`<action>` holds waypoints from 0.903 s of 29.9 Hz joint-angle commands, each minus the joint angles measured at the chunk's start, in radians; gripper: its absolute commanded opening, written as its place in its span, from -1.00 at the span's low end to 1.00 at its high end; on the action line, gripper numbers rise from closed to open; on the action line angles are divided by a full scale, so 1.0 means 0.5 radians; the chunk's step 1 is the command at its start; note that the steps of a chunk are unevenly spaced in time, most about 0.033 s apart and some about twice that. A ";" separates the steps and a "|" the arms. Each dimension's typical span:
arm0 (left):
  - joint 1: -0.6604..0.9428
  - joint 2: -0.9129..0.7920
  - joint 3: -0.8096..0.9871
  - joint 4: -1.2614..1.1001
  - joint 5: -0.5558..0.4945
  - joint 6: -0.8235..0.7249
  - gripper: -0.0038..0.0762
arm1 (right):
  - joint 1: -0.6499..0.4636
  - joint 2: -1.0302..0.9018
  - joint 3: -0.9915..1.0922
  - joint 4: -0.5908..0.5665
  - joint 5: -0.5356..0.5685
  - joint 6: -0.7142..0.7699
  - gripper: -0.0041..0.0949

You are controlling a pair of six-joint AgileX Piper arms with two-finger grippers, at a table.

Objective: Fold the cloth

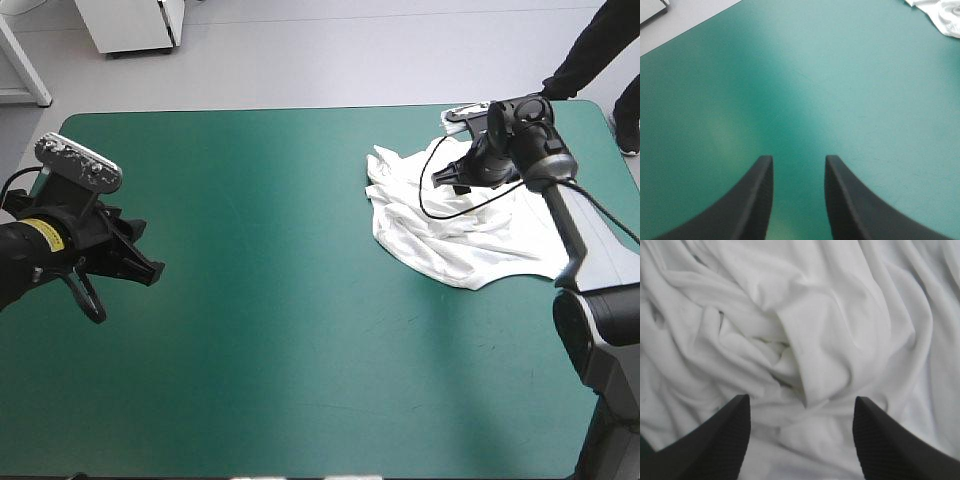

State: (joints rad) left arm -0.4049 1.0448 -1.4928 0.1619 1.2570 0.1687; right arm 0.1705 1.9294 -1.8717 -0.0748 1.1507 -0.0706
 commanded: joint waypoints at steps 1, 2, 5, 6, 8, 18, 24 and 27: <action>-0.008 -0.005 -0.053 -0.011 0.003 -0.005 -0.16 | -0.018 0.093 -0.212 0.015 -0.067 -0.013 0.26; -0.008 -0.005 -0.053 -0.014 0.002 -0.005 -0.13 | -0.033 0.157 -0.248 0.050 -0.067 -0.013 0.26; -0.008 -0.005 -0.053 -0.018 0.008 -0.005 -0.12 | -0.077 0.281 -0.313 0.102 -0.062 -0.013 0.26; -0.008 -0.005 -0.053 -0.018 0.025 -0.005 -0.12 | -0.097 0.308 -0.313 0.106 -0.061 -0.013 0.26; -0.008 -0.005 -0.053 -0.018 0.054 -0.005 -0.12 | -0.131 0.351 -0.313 0.132 -0.061 -0.013 0.26; -0.008 -0.005 -0.053 -0.018 0.053 -0.016 -0.12 | -0.170 0.445 -0.305 0.387 -0.003 -0.147 -0.16; -0.008 -0.005 -0.053 -0.018 0.056 -0.016 -0.12 | -0.167 0.527 -0.305 0.531 0.140 -0.225 -0.94; -0.008 -0.005 -0.053 -0.018 0.056 -0.016 -0.12 | -0.167 0.541 -0.296 0.607 0.171 -0.246 -0.95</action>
State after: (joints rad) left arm -0.4049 1.0536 -1.4928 0.1557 1.2570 0.1687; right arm 0.0867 2.2308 -2.0079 0.1440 1.1824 -0.1738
